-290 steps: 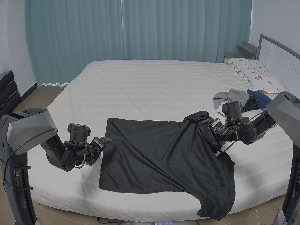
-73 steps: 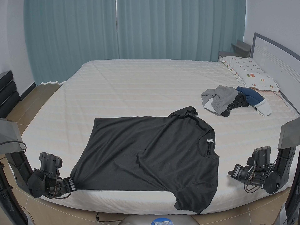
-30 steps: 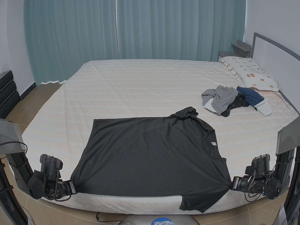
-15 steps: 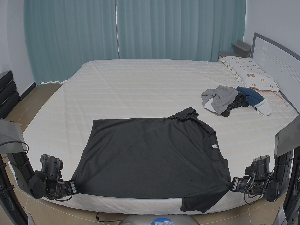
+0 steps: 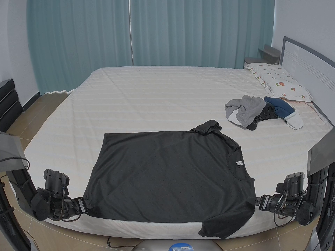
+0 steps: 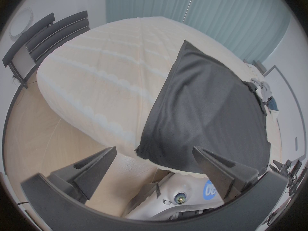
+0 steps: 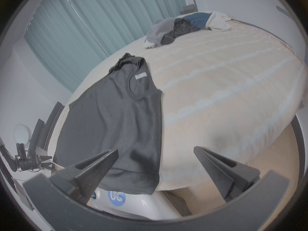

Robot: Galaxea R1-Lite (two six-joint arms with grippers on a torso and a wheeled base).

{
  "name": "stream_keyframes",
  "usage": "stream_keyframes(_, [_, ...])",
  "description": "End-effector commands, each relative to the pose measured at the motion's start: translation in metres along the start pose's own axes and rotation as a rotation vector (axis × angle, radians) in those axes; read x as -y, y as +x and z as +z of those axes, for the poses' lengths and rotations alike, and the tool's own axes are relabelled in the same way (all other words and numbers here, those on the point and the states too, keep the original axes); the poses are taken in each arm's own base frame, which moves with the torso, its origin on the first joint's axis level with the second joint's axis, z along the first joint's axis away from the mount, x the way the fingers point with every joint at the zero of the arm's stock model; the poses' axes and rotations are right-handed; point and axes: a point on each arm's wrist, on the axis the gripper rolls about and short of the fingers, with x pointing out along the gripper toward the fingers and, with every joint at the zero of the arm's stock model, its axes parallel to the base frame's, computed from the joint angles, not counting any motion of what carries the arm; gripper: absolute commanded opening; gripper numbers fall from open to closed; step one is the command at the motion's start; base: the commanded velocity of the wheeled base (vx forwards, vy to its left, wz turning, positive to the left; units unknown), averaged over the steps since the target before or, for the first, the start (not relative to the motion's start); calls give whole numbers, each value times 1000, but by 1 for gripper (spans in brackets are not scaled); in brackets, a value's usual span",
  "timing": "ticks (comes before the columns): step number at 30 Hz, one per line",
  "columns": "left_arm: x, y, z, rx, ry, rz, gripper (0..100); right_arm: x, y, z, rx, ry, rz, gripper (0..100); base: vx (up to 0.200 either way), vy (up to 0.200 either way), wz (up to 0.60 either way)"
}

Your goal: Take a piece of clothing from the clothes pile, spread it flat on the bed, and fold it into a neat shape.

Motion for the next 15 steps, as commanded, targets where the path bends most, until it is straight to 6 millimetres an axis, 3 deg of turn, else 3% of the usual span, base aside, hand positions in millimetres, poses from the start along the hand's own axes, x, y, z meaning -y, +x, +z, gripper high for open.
stream_keyframes(1, [6,-11,12,63,-19,-74,100,-4,-11,11,64,2,28,100,0,0,0])
stream_keyframes(9, [8,-14,21,98,-94,-100,100,-7,-14,17,96,41,53,100,0,0,0])
stream_keyframes(15, [9,-14,23,77,-120,-139,100,-8,-15,18,95,42,67,100,0,200,0])
